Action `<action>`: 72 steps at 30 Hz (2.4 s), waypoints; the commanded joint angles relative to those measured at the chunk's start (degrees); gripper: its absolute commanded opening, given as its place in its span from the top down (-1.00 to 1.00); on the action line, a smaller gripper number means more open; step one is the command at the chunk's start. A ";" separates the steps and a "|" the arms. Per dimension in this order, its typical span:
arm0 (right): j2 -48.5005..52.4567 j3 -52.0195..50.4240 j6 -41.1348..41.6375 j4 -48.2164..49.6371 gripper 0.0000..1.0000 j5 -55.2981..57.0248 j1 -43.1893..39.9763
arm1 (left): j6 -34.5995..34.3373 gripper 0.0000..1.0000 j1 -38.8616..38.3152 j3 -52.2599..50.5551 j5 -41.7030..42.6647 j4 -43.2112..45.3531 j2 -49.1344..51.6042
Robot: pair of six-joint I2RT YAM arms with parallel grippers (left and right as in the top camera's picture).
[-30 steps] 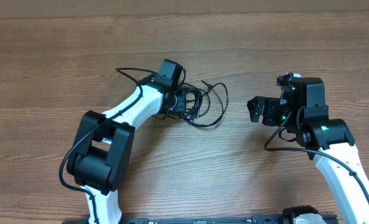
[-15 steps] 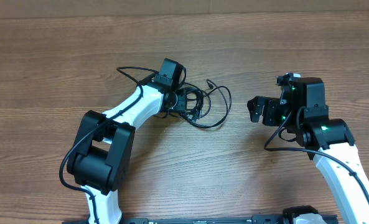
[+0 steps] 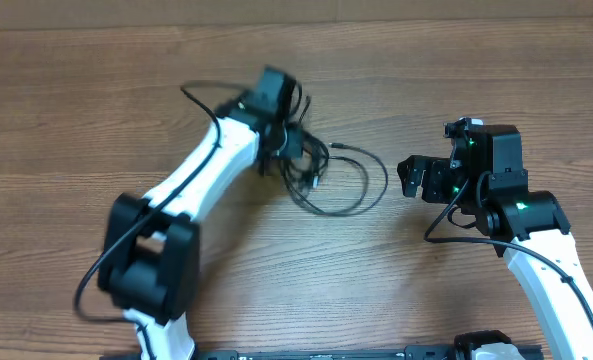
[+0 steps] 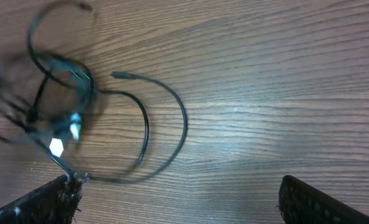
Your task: Untangle cables
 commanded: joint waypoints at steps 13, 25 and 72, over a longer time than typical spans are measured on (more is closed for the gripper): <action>-0.26 1.53 -0.13 0.59 -1.00 0.33 0.00 | 7.89 0.92 0.20 13.51 4.37 -3.96 -17.90; -0.26 1.53 -0.13 0.85 -1.00 0.33 0.00 | 19.74 0.92 0.52 13.51 22.05 -4.59 -17.27; 13.03 2.21 4.00 26.75 -0.99 -33.48 0.02 | -2.01 0.92 -0.20 13.75 54.31 23.17 -19.23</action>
